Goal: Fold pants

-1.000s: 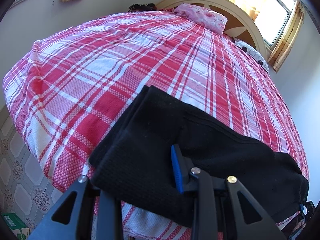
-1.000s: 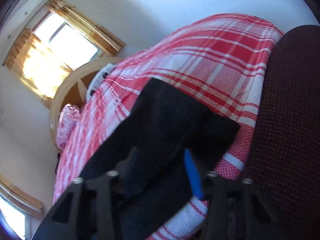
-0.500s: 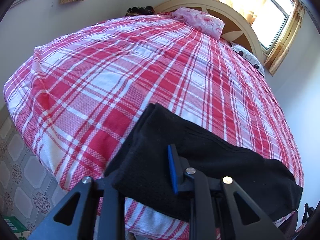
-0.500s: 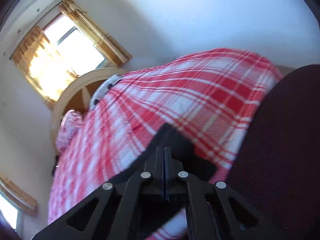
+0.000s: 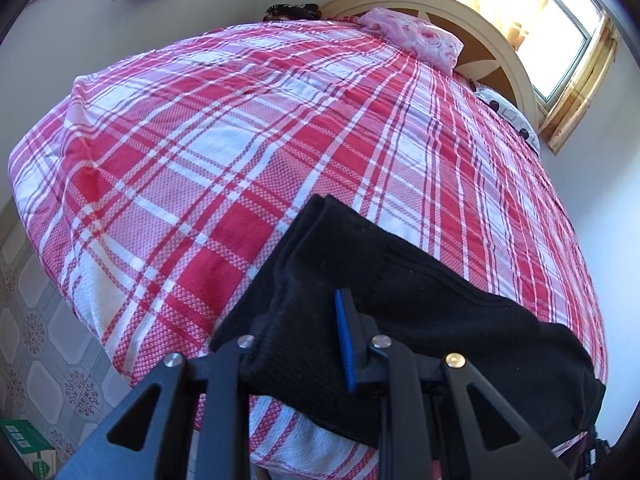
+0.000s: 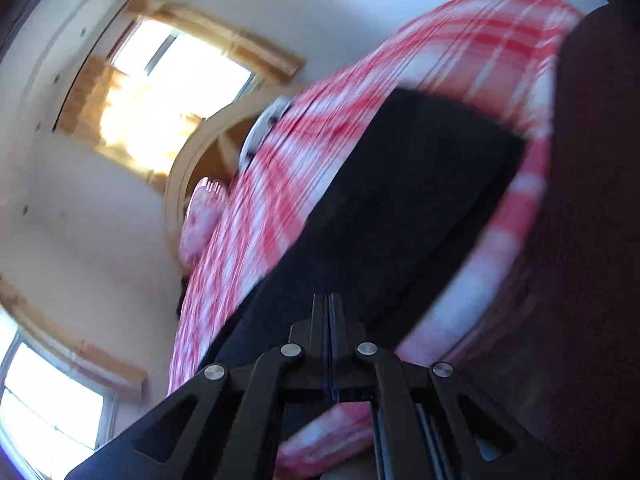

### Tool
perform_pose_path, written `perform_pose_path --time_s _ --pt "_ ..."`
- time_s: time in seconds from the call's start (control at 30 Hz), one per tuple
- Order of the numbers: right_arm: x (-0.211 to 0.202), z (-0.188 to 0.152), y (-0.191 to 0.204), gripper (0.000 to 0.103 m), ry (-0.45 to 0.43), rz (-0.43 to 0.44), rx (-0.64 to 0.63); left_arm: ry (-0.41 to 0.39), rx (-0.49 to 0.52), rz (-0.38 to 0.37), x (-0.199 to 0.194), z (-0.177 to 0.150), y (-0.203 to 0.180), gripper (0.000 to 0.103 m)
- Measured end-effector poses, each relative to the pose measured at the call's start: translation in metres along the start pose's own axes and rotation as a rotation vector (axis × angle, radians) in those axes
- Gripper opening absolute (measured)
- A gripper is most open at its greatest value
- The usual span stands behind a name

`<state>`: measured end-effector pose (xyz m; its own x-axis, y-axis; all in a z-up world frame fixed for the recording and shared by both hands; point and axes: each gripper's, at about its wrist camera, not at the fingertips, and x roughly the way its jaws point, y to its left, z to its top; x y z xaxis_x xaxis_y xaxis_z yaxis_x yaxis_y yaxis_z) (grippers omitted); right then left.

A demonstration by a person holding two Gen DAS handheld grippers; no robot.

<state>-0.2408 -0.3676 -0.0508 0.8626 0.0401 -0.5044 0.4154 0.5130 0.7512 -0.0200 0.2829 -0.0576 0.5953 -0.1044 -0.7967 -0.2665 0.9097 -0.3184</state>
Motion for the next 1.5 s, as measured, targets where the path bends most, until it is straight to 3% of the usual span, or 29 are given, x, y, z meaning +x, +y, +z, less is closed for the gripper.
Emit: perform_pose_path --time_s 0.13,0.27,0.3,0.33,0.4,0.5,0.57,0.63,0.67,0.8,0.9,1.0,1.07,1.13,1.23,1.3,1.37,1.4,1.47,1.5 --pt "0.039 -0.031 0.010 0.002 0.150 0.085 0.063 -0.008 0.010 -0.013 -0.004 0.000 0.000 0.024" --pt "0.055 -0.043 0.019 0.004 0.190 0.118 0.057 0.000 0.003 -0.026 -0.002 0.001 0.002 0.024" --pt "0.058 -0.043 0.020 0.016 0.193 0.114 0.065 0.001 0.005 -0.028 -0.001 0.001 0.002 0.024" --pt "0.061 -0.043 0.019 0.047 0.199 0.115 0.079 0.001 0.007 -0.028 0.000 0.000 0.002 0.024" --pt "0.063 -0.045 0.017 0.075 0.188 0.132 0.118 0.004 0.008 -0.031 0.001 0.000 0.003 0.024" --pt "0.060 -0.043 0.021 0.075 0.147 0.111 0.109 0.011 0.001 -0.037 0.004 0.001 0.005 0.024" --pt "0.064 -0.041 0.026 0.061 0.135 0.091 0.082 0.010 0.005 -0.035 0.004 0.001 0.004 0.024" --pt "0.071 -0.041 0.032 0.011 0.162 0.099 0.059 0.006 0.011 -0.030 0.003 0.001 0.003 0.024" --pt "0.075 -0.041 0.035 0.006 0.174 0.070 0.037 0.003 0.010 -0.031 0.001 0.002 0.003 0.024" --pt "0.061 -0.032 0.051 0.004 0.126 0.059 -0.056 -0.044 0.018 -0.020 -0.014 0.011 0.005 0.023" --pt "0.033 -0.017 0.061 0.004 0.076 0.052 -0.112 -0.094 0.018 0.035 -0.025 0.018 0.010 0.023" --pt "0.021 -0.012 0.060 0.004 0.102 0.031 -0.137 -0.072 0.004 0.051 -0.020 0.018 0.018 0.023" --pt "0.023 -0.020 0.050 0.004 0.139 0.001 -0.131 -0.057 0.004 0.071 -0.015 0.012 0.019 0.023" --pt "0.029 -0.032 0.035 0.004 0.167 -0.082 -0.118 -0.054 0.018 0.100 -0.011 0.006 0.018 0.023" --pt "0.028 -0.045 0.007 0.004 0.137 -0.198 -0.091 -0.066 0.066 0.136 -0.011 0.001 0.011 0.023" --pt "0.027 -0.046 -0.004 0.005 0.117 -0.151 -0.020 -0.094 0.107 0.155 -0.017 0.002 0.002 0.023" --pt "0.022 -0.041 -0.008 0.005 0.126 -0.163 0.038 -0.122 0.134 0.161 -0.023 0.003 -0.007 0.023" --pt "0.014 -0.039 -0.011 0.005 0.102 -0.217 0.058 -0.128 0.147 0.154 -0.024 0.003 -0.011 0.023" --pt "-0.017 -0.029 -0.008 0.005 -0.079 -0.393 0.095 -0.141 0.196 0.135 -0.026 0.000 -0.023 0.027" --pt "-0.026 -0.026 -0.005 0.005 -0.138 -0.415 0.094 -0.147 0.234 0.134 -0.025 -0.002 -0.032 0.033"
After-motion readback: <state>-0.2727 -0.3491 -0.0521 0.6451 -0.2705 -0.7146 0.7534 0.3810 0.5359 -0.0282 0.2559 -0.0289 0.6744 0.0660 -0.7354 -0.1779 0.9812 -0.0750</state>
